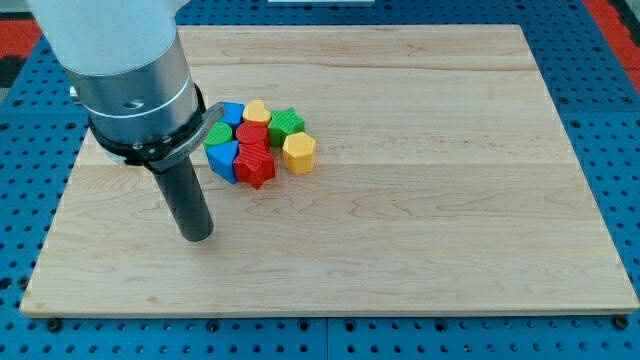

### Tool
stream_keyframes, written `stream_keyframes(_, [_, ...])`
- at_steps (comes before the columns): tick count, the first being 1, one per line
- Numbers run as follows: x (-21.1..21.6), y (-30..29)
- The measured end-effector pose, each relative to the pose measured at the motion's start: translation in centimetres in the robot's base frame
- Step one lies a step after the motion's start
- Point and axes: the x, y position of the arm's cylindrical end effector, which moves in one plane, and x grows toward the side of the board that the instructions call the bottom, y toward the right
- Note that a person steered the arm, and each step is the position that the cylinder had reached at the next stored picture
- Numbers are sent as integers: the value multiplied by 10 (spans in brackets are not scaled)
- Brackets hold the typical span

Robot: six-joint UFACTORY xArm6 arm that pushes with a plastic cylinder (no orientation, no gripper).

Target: Point your arm to red star

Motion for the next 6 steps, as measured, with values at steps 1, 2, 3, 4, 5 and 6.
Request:
stream_keyframes(1, [0,0])
stream_keyframes(2, [0,1])
stream_keyframes(3, [0,1])
stream_keyframes(4, [0,3])
stream_keyframes(5, [-14,17])
stream_keyframes(6, [-42,25])
